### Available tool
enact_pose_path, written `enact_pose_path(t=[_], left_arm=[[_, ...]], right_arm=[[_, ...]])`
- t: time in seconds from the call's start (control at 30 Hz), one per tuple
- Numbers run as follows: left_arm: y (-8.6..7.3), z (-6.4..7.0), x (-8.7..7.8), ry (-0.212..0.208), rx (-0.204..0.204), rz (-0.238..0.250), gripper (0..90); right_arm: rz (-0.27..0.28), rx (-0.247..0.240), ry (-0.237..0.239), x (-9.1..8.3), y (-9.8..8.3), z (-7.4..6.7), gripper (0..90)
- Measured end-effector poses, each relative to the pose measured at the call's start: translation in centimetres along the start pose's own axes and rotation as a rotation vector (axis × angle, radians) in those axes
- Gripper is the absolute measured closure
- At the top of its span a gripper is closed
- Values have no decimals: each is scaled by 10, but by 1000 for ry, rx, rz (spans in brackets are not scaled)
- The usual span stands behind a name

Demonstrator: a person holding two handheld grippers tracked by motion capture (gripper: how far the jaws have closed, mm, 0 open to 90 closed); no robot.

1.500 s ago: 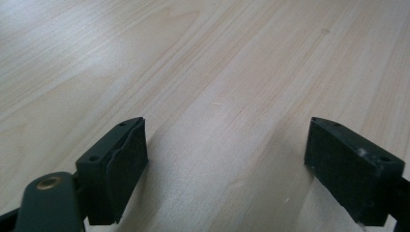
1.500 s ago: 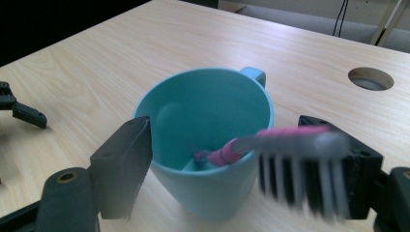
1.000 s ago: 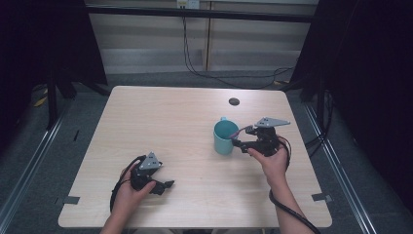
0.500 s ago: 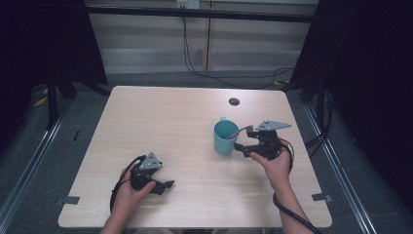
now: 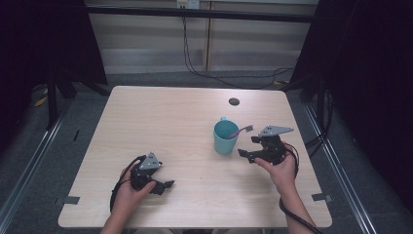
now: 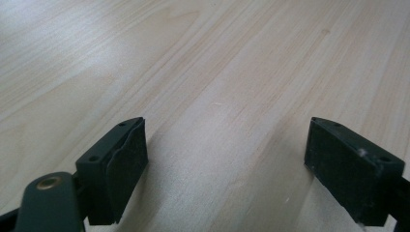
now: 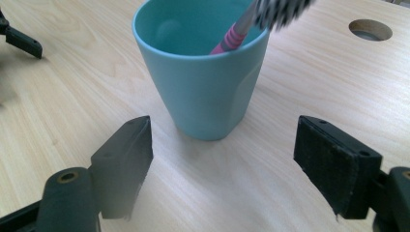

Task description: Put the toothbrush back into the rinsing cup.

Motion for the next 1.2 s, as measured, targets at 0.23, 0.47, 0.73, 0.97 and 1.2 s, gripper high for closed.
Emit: enact_pose_path(t=[0.23,0.47,0.73,0.97,1.2], left_arm=[[0,0,0,0,0,0,151],[0,0,0,0,0,0,151],[0,0,0,0,0,0,151],[0,0,0,0,0,0,152],[0,0,0,0,0,-1,152]], right_arm=[[-16,-8,7,-4,-6,0,203],[-32,-4,19,-7,-14,-2,198],[-61,-4,24,-9,-27,-2,192],[-65,-3,24,-11,-34,-2,189],[-84,1,13,-13,-46,-1,181]])
Point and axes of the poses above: each handheld gripper's, and its own axes: x roughly forward along the jaws, y roughly out of its top, z roughly to its right, the point moved 9 cm from there along x, roughly forward along the jaws, and after that the axes turned 10 degrees about z, right-handed, at the moved point
